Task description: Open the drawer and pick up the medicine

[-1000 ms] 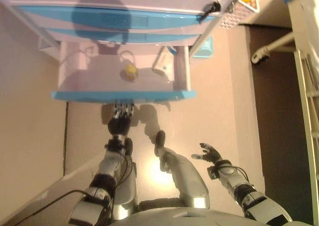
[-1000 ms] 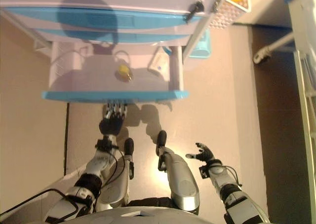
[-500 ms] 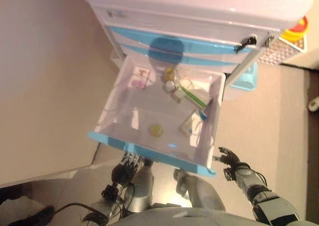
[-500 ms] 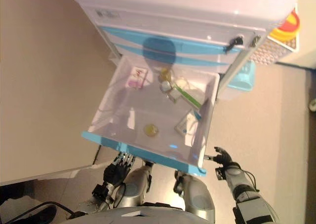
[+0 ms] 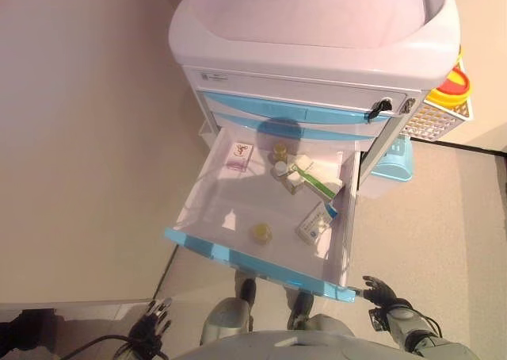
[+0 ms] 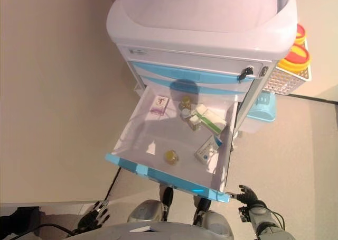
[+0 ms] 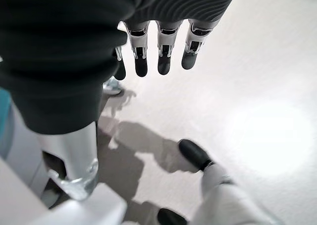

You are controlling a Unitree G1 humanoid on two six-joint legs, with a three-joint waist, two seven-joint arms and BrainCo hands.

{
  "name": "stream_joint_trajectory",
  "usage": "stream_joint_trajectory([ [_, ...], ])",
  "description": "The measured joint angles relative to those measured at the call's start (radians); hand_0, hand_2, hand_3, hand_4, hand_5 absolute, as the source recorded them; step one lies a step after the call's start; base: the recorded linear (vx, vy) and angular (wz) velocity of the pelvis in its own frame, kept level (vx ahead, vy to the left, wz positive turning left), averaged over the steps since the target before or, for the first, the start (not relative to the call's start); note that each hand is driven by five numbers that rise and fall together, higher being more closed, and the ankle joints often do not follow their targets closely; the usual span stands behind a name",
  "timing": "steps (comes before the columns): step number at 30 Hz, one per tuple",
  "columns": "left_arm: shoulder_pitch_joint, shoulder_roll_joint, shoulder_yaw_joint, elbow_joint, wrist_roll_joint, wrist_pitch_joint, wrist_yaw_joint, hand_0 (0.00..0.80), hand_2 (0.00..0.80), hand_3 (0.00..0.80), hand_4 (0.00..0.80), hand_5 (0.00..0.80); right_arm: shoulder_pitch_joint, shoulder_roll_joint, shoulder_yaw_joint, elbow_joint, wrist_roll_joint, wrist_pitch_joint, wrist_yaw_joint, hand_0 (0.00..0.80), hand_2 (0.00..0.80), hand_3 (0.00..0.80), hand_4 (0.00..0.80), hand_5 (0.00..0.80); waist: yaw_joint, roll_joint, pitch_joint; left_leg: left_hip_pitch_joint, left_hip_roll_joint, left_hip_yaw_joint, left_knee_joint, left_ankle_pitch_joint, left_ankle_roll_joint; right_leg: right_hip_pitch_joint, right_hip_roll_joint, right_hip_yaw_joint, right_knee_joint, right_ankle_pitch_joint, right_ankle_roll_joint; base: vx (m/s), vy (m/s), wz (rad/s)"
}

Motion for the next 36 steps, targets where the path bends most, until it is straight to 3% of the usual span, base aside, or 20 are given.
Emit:
stream_joint_trajectory([
  [4,-0.031,0.031,-0.126,-0.005,0.223,-0.005,0.114,0.0,0.0,0.0,0.0,0.0,0.022,0.008,-0.059,0.009,0.042,0.032,-0.066,0.0,0.0,0.0,0.0,0.0,-0.034,-0.063,-0.037,0.028,-0.006,0.042,-0.031,0.007,0.019,-0.015,-0.007,0.054,0.019,0.003,0.009,0.053,0.029,-0.33],
  [7,-0.06,0.047,-0.188,-0.008,0.301,0.008,0.123,0.0,0.0,0.0,0.0,0.0,0.038,0.002,-0.139,0.018,0.084,0.036,-0.167,0.0,0.0,0.0,0.0,0.0,-0.069,-0.1,-0.079,0.043,-0.008,0.084,-0.053,0.004,0.032,-0.026,-0.009,0.095,0.02,0.011,0.022,0.052,0.029,-0.38],
  [9,-0.075,0.047,-0.211,-0.012,0.321,0.017,0.12,0.0,0.0,0.0,0.0,0.0,0.051,-0.025,-0.186,-0.01,0.082,0.019,-0.255,0.0,0.0,0.0,0.0,0.0,-0.095,-0.107,-0.086,0.062,-0.014,0.102,-0.079,0.01,0.044,-0.025,-0.011,0.125,0.019,0.017,0.03,0.038,0.044,-0.4],
  [13,-0.034,0.036,-0.239,-0.045,0.324,0.062,0.119,0.0,0.0,0.0,0.0,0.0,0.115,-0.109,-0.202,-0.439,-0.008,-0.008,-0.422,0.0,0.0,0.0,0.0,0.0,-0.158,-0.097,-0.086,0.089,-0.024,0.162,-0.123,0.023,0.064,-0.017,-0.01,0.196,-0.046,0.073,0.052,-0.001,0.081,-0.51],
  [14,-0.019,0.03,-0.238,-0.062,0.324,0.073,0.119,0.0,0.0,0.0,0.0,0.0,0.147,-0.124,-0.192,-0.638,-0.043,0.012,-0.441,0.0,0.0,0.0,0.0,0.0,-0.172,-0.096,-0.084,0.093,-0.029,0.171,-0.133,0.025,0.066,-0.011,-0.01,0.207,-0.073,0.091,0.052,-0.016,0.099,-0.4],
  [16,-0.005,0.018,-0.234,-0.076,0.33,0.082,0.116,0.0,0.0,0.0,0.0,0.0,0.147,-0.152,-0.16,-0.873,-0.162,-0.021,-0.446,0.0,0.0,0.0,0.0,0.0,-0.193,-0.098,-0.083,0.097,-0.034,0.19,-0.133,0.024,0.069,-0.008,-0.01,0.232,-0.088,0.106,0.057,-0.007,0.094,-0.31],
  [20,-0.008,0.005,-0.233,-0.08,0.334,0.1,0.097,0.0,0.0,0.0,0.0,0.0,0.108,-0.254,-0.066,-1.149,-0.322,-0.105,-0.342,0.0,0.0,0.0,0.0,0.0,-0.197,-0.098,-0.083,0.099,-0.041,0.209,-0.133,0.016,0.08,-0.012,-0.017,0.252,-0.088,0.11,0.064,0.008,0.052,-0.15],
  [24,-0.007,-0.001,-0.234,-0.077,0.341,0.125,0.091,0.0,0.0,0.0,0.0,0.0,-0.008,-0.396,0.038,-1.27,-0.43,-0.199,-0.205,0.0,0.0,0.0,0.0,0.0,-0.195,-0.102,-0.082,0.096,-0.046,0.209,-0.133,0.015,0.083,-0.014,-0.022,0.251,-0.088,0.111,0.065,0.0,0.0,0.0],
  [29,-0.012,0.003,-0.234,-0.072,0.341,0.144,0.083,0.0,0.0,0.0,0.0,0.0,-0.211,-0.507,0.215,-1.295,-0.478,-0.26,-0.033,0.0,0.0,0.0,0.0,0.0,-0.153,-0.105,-0.08,0.082,-0.049,0.193,-0.133,0.021,0.084,-0.02,-0.026,0.23,-0.088,0.11,0.068,-0.013,-0.034,0.1],
  [36,-0.047,0.042,-0.234,-0.076,0.34,0.162,0.074,0.0,0.0,0.0,0.0,0.0,-0.433,-0.534,0.485,-1.141,-0.613,-0.302,0.126,0.0,0.0,0.0,0.0,0.0,-0.043,-0.134,-0.058,0.048,-0.052,0.095,-0.128,0.041,0.074,-0.015,-0.034,0.156,-0.088,0.099,0.081,-0.026,-0.074,0.43],
])
